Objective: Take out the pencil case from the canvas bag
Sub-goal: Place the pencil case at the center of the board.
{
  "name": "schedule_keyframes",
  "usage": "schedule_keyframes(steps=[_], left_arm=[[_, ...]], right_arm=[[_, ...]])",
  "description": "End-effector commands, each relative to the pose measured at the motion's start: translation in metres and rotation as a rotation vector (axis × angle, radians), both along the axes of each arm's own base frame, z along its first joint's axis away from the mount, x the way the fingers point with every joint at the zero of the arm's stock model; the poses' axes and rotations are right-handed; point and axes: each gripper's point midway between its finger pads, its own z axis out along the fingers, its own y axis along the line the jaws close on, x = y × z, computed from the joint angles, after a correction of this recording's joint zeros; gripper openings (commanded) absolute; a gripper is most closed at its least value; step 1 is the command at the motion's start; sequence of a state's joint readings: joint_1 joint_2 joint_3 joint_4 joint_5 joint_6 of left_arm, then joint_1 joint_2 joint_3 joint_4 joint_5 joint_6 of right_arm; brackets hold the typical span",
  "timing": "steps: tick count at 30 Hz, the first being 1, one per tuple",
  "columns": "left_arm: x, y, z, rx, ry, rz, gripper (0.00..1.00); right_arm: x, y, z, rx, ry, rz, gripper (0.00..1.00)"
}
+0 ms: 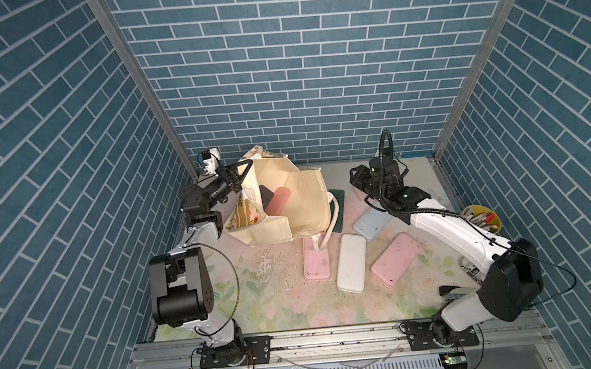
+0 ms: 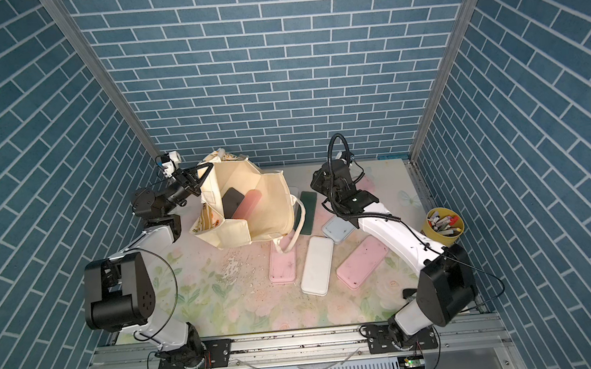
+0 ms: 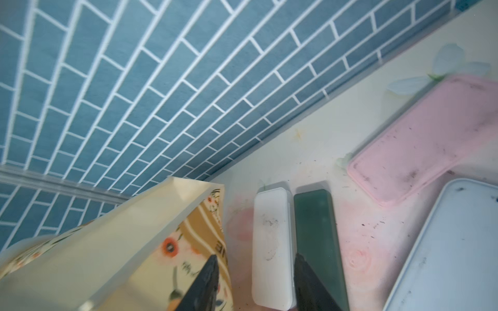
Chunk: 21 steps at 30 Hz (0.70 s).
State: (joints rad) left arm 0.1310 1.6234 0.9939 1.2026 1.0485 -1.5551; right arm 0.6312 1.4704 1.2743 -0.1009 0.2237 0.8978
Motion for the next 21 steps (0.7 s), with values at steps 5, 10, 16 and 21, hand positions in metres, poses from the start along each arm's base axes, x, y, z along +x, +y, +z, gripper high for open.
schedule_keyframes(steps=[5,10,16,21], left_arm=[[-0.009,-0.017,0.010,0.083,-0.085,-0.001,0.03],[-0.013,-0.023,0.012,0.104,-0.105,-0.010,0.04],[-0.021,-0.025,0.025,0.092,-0.152,-0.021,0.04],[-0.030,-0.028,0.042,0.054,-0.215,-0.047,0.05]], right_arm=[[-0.043,0.073,0.080,-0.020,-0.246,0.226,0.43],[-0.067,0.136,0.080,0.014,-0.243,0.426,0.41],[-0.088,0.195,0.052,0.010,-0.194,0.581,0.39],[-0.086,0.220,0.013,-0.023,-0.114,0.607,0.38]])
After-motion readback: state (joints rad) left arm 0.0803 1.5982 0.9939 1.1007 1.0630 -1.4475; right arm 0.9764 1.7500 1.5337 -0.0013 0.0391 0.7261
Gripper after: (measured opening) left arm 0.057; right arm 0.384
